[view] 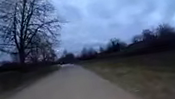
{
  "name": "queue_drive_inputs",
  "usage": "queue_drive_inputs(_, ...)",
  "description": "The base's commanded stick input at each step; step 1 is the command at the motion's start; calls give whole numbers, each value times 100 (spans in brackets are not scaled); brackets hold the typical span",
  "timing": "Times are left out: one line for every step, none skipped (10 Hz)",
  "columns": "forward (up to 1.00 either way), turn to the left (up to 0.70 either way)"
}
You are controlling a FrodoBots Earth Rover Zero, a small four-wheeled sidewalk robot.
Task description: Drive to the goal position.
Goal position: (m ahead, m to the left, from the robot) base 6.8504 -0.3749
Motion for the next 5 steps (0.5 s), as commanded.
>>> queue_drive_inputs(100,4)
queue_drive_inputs(100,4)
queue_drive_inputs(100,4)
queue_drive_inputs(100,4)
queue_drive_inputs(100,4)
